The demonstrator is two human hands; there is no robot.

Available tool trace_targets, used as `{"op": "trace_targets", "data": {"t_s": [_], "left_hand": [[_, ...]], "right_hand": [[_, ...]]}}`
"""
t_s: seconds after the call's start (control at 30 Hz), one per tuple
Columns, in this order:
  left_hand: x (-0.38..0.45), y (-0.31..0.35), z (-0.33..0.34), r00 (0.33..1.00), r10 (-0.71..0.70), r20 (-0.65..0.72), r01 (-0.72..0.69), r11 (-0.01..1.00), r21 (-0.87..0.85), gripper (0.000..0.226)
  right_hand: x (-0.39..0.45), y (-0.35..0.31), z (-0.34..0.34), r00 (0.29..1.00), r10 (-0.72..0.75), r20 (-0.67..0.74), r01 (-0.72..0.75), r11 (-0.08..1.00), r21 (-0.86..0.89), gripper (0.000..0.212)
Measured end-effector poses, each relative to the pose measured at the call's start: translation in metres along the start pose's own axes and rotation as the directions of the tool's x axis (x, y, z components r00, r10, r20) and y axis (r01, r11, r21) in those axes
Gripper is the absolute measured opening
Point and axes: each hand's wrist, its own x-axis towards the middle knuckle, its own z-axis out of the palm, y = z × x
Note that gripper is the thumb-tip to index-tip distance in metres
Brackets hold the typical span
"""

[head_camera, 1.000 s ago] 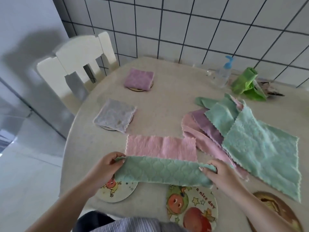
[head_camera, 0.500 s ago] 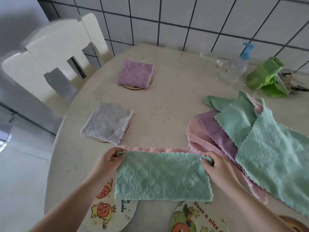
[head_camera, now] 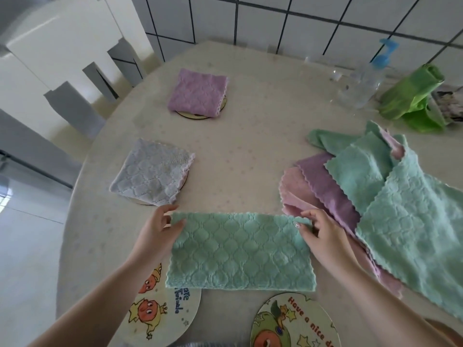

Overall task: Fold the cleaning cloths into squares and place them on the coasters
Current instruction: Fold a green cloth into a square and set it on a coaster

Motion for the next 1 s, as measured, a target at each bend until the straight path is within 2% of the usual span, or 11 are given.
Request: {"op": "trace_targets", "data": {"t_s": [0.17,0.3,0.53,0.63,0.77,1.0], "left_hand": [[-0.028,-0.005,-0.005,0.998,0.046,0.048,-0.042,0.996,-0.084,0.051],[-0.049,-0.022,-0.013,0.996,0.071,0.047,-0.072,0.997,0.013,0.054],[-0.074,-0.051,-0.01,0.991,0.108,0.082,-0.119,0.984,0.135,0.043],[-0.072,-0.053,-0.005,0.986,0.152,0.072,-0.162,0.972,0.169,0.042],[-0.068,-0.052,-0.004,0.979,0.199,0.05,-0.206,0.947,0.247,0.033],[-0.068,-0.06,-0.01,0.966,0.253,0.06,-0.259,0.924,0.283,0.029]], "right_hand": [[-0.024,0.006,-0.002,0.997,-0.02,0.069,0.012,0.993,0.114,0.058],[-0.052,0.014,0.002,0.999,-0.021,0.038,0.018,0.996,0.088,0.074],[-0.107,0.028,0.021,0.995,0.092,0.038,-0.097,0.981,0.171,0.064],[-0.11,0.022,0.023,0.993,0.118,0.002,-0.116,0.974,0.192,0.052],[-0.104,0.017,0.022,0.994,0.107,-0.009,-0.104,0.981,0.166,0.033],[-0.109,0.027,0.014,0.997,0.079,-0.009,-0.079,0.995,0.066,0.027]]}}
